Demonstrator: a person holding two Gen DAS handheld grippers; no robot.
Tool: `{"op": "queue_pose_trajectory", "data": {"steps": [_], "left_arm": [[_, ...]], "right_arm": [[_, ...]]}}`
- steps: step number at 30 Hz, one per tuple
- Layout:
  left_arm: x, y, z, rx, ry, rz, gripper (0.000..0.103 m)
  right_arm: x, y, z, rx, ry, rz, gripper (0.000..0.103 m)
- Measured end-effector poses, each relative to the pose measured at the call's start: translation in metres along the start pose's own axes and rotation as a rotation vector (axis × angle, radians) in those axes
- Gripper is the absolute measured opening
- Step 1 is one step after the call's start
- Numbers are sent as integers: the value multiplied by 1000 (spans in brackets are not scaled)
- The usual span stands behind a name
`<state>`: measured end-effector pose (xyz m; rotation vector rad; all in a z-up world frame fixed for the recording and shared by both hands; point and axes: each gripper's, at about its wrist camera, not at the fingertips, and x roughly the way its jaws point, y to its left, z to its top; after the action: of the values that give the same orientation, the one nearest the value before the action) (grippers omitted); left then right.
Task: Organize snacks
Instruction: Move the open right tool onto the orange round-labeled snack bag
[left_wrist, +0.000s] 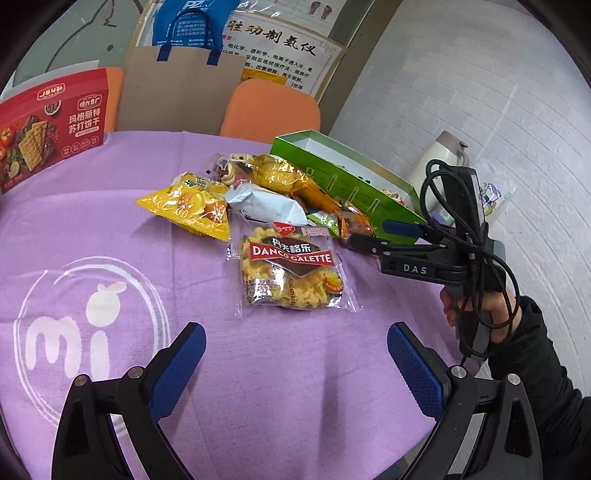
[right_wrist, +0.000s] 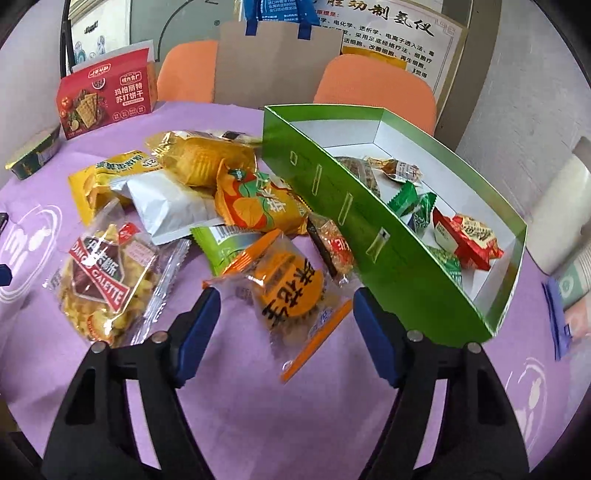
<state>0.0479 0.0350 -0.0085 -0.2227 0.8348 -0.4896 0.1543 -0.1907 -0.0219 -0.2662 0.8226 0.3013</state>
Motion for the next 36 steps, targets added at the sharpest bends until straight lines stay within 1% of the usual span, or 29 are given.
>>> {"op": "queue_pose_trajectory", "data": {"steps": [3,4,5,7,9,11,13,14,16,17,20,23,27,31,32,34,35,36], "left_arm": [[3,2,0,-7,7,-8,100],[4,3,0,-7,11,-9,100],[6,3,0,-6,14,-8,100],[8,5,1,-8,17,-12,100],[11,5,2,-12,21,-20,100],[14,4,3,-15,27,-25,100],[17,2,4,-12,30,-35,100],[18,0,4,-9,33,-38,100],[20,-4,4,2,37,-41,100],[21,-5,4,6,38,-39,100],[19,-3,7,-2,34,-28,100],[9,5,16,-21,3,3,100],[5,20,40,-14,-35,72,100],[19,34,70,41,-48,131,100],[29,40,78,49,-36,141,100],[48,54,89,14,4,173,100],[58,62,93,-23,29,179,100],[65,66,95,-42,40,162,100]], "right_arm": [[10,-5,5,-5,13,-4,75],[13,-7,4,1,29,7,64],[15,-10,2,11,46,27,48],[8,-15,-3,62,49,52,48],[-1,-18,-10,116,58,73,48],[-15,-23,-23,180,59,124,48],[-27,-24,-35,232,54,180,51],[-33,-24,-40,242,46,190,53],[-43,-22,-49,236,22,182,58],[-48,-20,-52,219,14,165,59],[-52,-10,-50,146,-2,117,61],[-51,-7,-48,123,-9,116,63],[-50,-9,-53,157,-17,141,63],[-49,-11,-60,174,-4,133,63],[-48,-12,-61,178,3,129,64],[-46,-14,-62,189,13,124,64],[-46,-14,-62,194,18,121,64],[-45,-13,-62,194,21,119,64]]}}
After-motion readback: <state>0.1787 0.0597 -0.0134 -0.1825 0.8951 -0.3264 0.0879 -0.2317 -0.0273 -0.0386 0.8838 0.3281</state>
